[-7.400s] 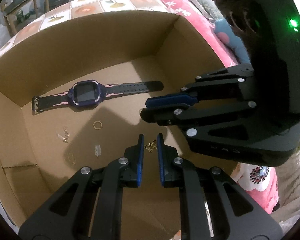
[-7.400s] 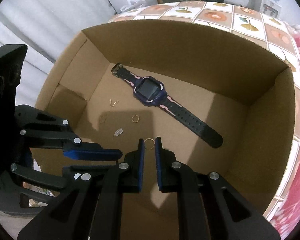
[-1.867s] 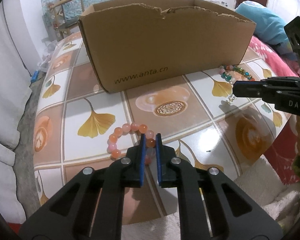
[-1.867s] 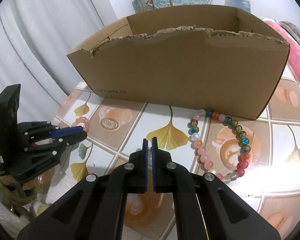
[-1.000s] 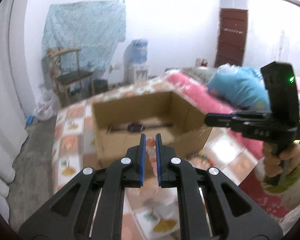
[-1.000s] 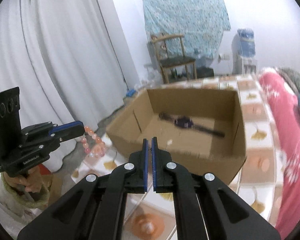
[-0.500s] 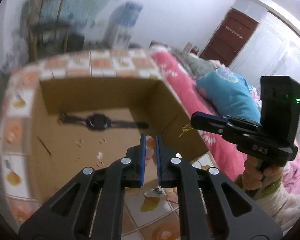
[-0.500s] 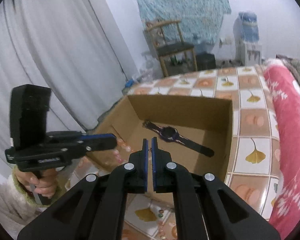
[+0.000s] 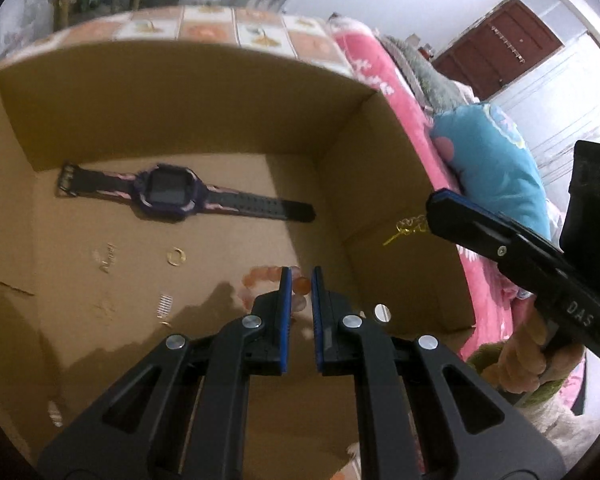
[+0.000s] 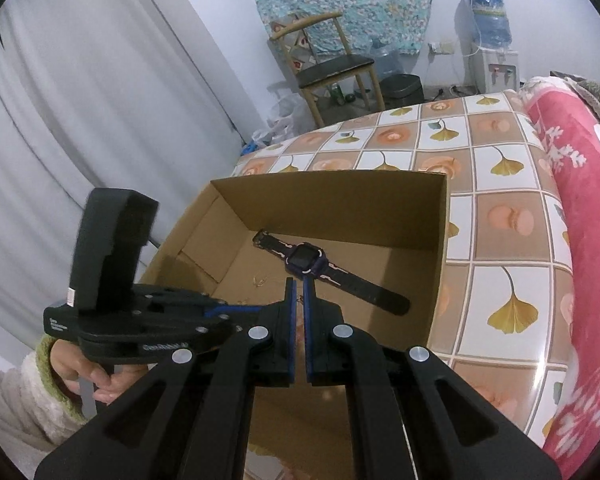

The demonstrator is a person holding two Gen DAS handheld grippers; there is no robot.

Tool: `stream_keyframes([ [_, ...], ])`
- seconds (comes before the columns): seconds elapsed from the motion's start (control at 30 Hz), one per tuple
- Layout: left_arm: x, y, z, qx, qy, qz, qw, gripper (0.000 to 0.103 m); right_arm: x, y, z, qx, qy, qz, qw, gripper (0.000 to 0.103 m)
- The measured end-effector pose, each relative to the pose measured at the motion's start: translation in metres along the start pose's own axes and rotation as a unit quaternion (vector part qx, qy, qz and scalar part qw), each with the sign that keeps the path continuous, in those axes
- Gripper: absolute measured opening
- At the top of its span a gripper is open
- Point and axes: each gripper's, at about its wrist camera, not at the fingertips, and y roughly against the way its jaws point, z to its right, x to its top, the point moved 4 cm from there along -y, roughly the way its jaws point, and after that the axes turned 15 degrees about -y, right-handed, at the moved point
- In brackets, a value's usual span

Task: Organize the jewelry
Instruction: 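Carry both pieces over the box and open the left tool to drop the bracelet, then open the right tool over the box to drop the gold earring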

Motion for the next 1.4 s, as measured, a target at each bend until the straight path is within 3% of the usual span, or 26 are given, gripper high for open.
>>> stream_keyframes([
  [0.27, 0.002, -0.004, -0.005, -0.004, 0.019, 0.006, 0.9998, 0.01, 0.002, -0.004, 0.004, -0.006, -0.001, -0.005, 1.0, 0.004],
  [0.43, 0.003, 0.015, -0.014, 0.015, 0.019, 0.03, 0.9992, 0.012, 0.003, -0.008, 0.001, -0.011, 0.002, -0.014, 1.0, 0.004],
  [0.6, -0.003, 0.047, -0.015, 0.038, 0.005, 0.063, 0.9972, 0.026, 0.005, -0.026, -0.002, -0.019, -0.006, -0.049, 0.999, 0.004],
  [1.0, -0.057, 0.123, -0.011, 0.096, -0.036, 0.136, 0.9853, 0.048, 0.017, -0.079, -0.001, -0.091, -0.018, -0.137, 0.986, 0.005],
  [1.27, -0.091, 0.146, -0.023, 0.131, -0.041, 0.146, 0.9798, 0.05, 0.019, -0.088, 0.0, -0.12, -0.008, -0.169, 0.978, 0.005],
  [1.37, -0.101, 0.147, -0.03, 0.134, -0.038, 0.148, 0.9792, 0.051, 0.015, -0.095, -0.002, -0.135, 0.012, -0.196, 0.971, 0.005],
  [1.4, -0.102, 0.149, -0.03, 0.131, -0.04, 0.154, 0.9786, 0.051, 0.012, -0.099, -0.004, -0.143, 0.022, -0.212, 0.967, 0.01],
])
